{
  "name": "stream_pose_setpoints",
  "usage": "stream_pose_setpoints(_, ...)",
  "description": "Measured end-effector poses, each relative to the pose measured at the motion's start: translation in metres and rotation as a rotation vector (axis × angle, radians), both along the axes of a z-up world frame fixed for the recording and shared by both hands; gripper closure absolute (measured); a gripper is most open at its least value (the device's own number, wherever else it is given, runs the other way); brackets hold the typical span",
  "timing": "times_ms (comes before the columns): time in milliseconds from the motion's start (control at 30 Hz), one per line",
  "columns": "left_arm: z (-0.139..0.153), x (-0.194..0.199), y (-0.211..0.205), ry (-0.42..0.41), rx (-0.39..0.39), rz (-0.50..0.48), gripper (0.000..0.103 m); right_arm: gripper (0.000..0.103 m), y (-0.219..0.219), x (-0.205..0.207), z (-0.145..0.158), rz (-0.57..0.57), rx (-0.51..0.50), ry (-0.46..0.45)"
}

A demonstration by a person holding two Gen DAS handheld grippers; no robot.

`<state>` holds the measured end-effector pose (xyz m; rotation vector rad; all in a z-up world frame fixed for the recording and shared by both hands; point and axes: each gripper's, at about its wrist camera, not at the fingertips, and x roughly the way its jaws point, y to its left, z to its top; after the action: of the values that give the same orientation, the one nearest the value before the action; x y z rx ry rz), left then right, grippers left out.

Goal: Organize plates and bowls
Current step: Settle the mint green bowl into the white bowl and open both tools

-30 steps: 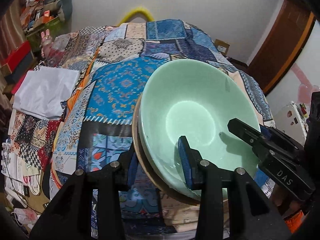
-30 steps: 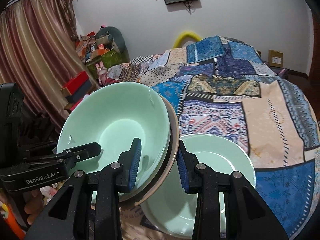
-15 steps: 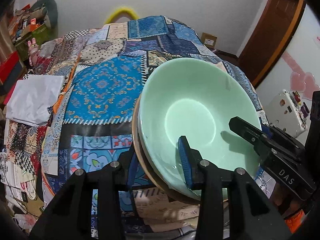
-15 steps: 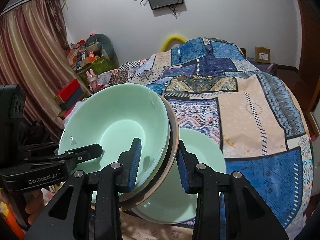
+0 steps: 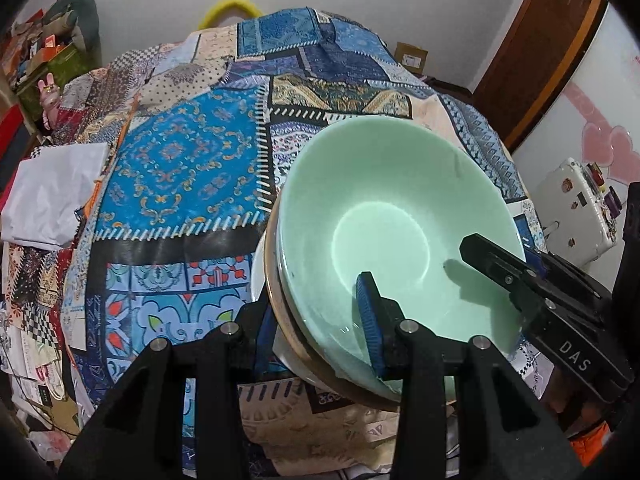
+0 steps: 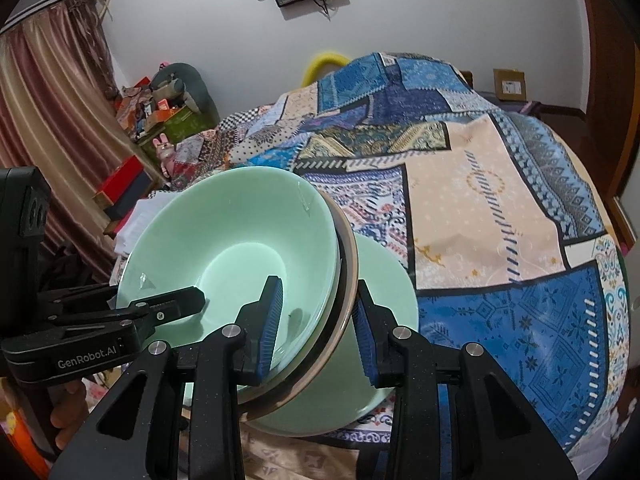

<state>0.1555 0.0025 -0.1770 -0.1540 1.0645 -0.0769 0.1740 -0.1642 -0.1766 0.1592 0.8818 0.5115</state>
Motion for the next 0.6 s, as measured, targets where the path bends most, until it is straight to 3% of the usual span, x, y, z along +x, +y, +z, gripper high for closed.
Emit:
stream_pose_setpoints(400, -0.032, 0.017, -0.002, 0.069, -0.010, -0.002, 0.065, 0.071, 0.000, 0.012, -0.023, 0.000, -0.017, 0.058)
stream_pose_setpoints(600, -0.038, 0.020, -0.002, 0.069, -0.005, -0.005, 0.065, 0.071, 0.002, 0.011, -0.026, 0.001, -0.039, 0.041)
